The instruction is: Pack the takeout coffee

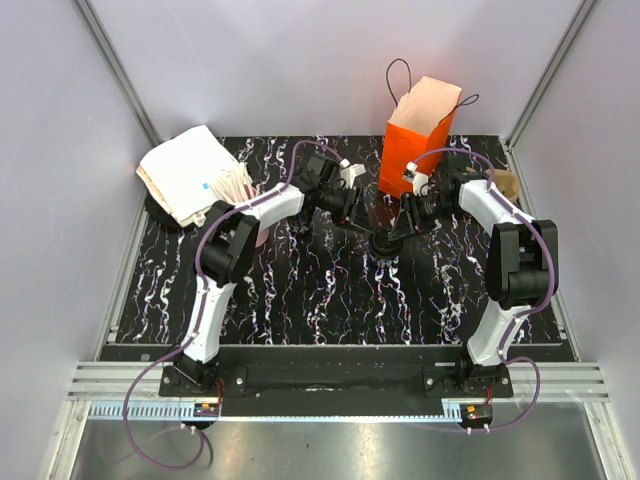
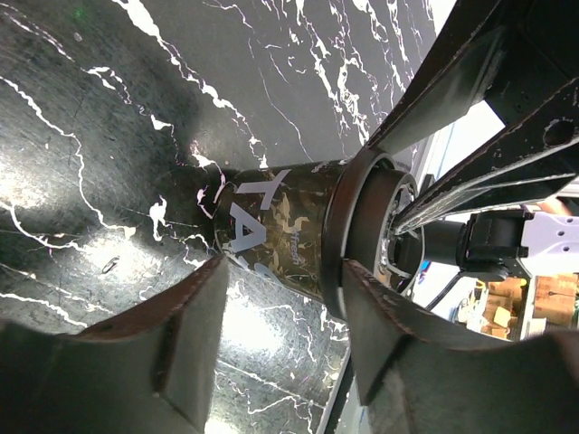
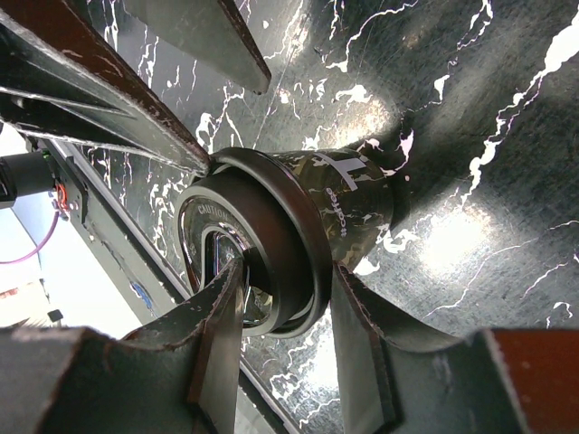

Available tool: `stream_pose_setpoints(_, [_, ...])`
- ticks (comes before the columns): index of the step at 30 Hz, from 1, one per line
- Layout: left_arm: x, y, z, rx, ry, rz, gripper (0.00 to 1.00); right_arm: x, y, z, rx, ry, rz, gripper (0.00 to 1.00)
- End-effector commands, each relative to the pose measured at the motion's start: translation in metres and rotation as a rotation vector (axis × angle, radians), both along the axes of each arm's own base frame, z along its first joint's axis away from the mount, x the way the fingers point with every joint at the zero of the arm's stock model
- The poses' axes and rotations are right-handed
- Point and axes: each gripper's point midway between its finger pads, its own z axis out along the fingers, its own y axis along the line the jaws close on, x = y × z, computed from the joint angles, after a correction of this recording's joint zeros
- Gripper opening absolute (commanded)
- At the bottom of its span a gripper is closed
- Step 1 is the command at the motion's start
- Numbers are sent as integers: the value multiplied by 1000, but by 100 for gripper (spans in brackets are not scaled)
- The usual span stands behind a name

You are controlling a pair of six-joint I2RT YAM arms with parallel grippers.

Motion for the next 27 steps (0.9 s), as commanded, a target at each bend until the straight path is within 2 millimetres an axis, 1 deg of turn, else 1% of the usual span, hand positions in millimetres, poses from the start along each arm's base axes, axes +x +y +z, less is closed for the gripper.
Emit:
stream_pose_setpoints(1, [5,7,-32,141,-67,36,51,-7,-11,-25,-91,19,35,38])
stream_pose_setpoints(7, [-9,7,-51,218,-54,6,47,-9,-15,-31,-112,18,36,38])
stream_pose_setpoints(11, [-13,8,-64,278,-61,-17,40,-10,-17,-34,-130,10,41,37])
stream_pose_setpoints(12, [-17,8,-66,291,-55,-25,38,-10,-17,-33,-131,6,40,37])
stream_pose_setpoints(14, [-17,6,-65,285,-52,-25,38,-11,-17,-34,-134,4,47,37])
stream_pose_setpoints(15, [-18,6,-62,271,-43,-28,38,-11,-17,-36,-133,7,48,37])
stream_pose_setpoints(16, [-14,3,-53,244,-63,-24,40,-11,-17,-36,-134,2,57,38])
stream_pose_setpoints(17, [-13,2,-48,225,-56,-14,41,-11,-17,-36,-132,1,62,37])
stream_pose_setpoints(20, [0,-5,-15,124,-85,0,48,-13,-16,-38,-121,4,86,38])
stream_pose_setpoints(22, [7,-7,1,77,-104,2,51,-13,-16,-39,-118,0,100,37])
stream_pose_setpoints(23, [9,-8,5,68,-108,1,53,-14,-16,-40,-119,4,107,37])
stream_pose_setpoints(24, [13,-10,14,51,-120,-2,54,-14,-15,-41,-118,6,109,38])
stream_pose_setpoints(26, [16,-11,11,53,-113,-1,54,-14,-15,-41,-115,2,125,38])
stream_pose_setpoints(27, [17,-14,16,42,-116,-6,54,-15,-15,-42,-112,8,128,38])
